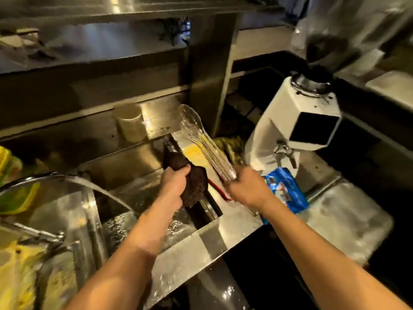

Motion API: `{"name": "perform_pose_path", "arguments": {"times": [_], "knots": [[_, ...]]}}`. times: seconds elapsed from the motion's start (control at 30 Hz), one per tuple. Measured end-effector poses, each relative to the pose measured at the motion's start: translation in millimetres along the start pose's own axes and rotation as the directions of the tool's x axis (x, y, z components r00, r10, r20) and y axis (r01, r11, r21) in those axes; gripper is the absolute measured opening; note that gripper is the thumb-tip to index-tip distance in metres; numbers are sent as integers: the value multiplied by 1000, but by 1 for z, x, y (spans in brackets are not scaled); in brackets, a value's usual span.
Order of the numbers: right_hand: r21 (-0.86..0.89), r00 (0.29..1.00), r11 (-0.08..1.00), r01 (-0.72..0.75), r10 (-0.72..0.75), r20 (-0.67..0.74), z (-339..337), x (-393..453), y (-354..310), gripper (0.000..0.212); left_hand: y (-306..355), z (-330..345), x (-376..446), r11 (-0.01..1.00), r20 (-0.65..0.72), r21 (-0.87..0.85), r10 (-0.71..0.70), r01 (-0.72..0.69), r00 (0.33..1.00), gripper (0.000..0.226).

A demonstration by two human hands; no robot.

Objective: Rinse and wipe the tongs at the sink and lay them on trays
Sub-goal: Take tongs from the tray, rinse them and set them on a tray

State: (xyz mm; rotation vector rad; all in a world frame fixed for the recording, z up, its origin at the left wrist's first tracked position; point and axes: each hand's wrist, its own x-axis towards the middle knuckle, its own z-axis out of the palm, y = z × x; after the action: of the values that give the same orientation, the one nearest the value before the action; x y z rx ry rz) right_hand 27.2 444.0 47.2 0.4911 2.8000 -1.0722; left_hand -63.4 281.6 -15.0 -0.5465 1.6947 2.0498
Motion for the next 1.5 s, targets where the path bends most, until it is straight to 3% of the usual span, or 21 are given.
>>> {"name": "perform_pose_path", "arguments": {"times": [0.27, 0.43, 0.57, 0.63, 0.7, 0.8, 0.9, 0.97, 1.03, 1.07, 1.13, 1.2, 1.33, 1.5], "knots": [[94, 968, 989, -118, 135, -212, -101, -66, 119, 8, -54, 176, -63, 993, 289, 114, -2, -33, 957, 7], [243, 921, 946, -213, 278, -274, -167, -116, 213, 14, -98, 287, -120, 980, 493, 194, -53, -50, 868, 11], [434, 852, 862, -260, 417, -317, -217, -157, 280, 5, -138, 373, -161, 965, 511, 262, -149, 11, 847, 36], [580, 828, 786, -214, 461, -319, -241, -177, 305, 11, -157, 411, -181, 954, 536, 295, -216, 58, 816, 39], [719, 813, 676, -158, 503, -294, -264, -193, 323, 35, -172, 440, -197, 947, 563, 313, -249, 76, 788, 36], [909, 818, 412, -56, 541, -195, -296, -215, 343, 52, -188, 473, -216, 940, 614, 338, -263, 53, 744, 26], [975, 840, 200, 100, 507, -190, -332, -233, 362, 59, -201, 499, -230, 930, 664, 366, -281, 26, 693, 14], [971, 808, 153, 183, 539, -237, -356, -242, 374, 57, -208, 514, -236, 926, 692, 378, -292, 14, 660, 13], [952, 721, 238, 192, 624, -301, -380, -250, 387, 49, -214, 527, -242, 919, 704, 395, -310, 11, 639, 14], [935, 665, 329, 133, 670, -330, -389, -251, 393, 45, -216, 531, -243, 916, 708, 400, -320, 16, 629, 15], [847, 573, 519, -113, 731, -372, -413, -254, 408, 35, -222, 543, -246, 912, 713, 409, -338, 26, 615, 16], [694, 536, 617, -372, 753, -382, -431, -251, 420, 23, -225, 549, -248, 909, 719, 417, -342, 18, 604, 16], [384, 452, 651, -655, 745, -491, -455, -236, 443, 36, -231, 555, -250, 892, 716, 451, -358, -6, 599, 17], [174, 395, 595, -785, 696, -600, -466, -210, 461, 52, -230, 561, -245, 884, 707, 466, -360, -19, 608, 20]]}}
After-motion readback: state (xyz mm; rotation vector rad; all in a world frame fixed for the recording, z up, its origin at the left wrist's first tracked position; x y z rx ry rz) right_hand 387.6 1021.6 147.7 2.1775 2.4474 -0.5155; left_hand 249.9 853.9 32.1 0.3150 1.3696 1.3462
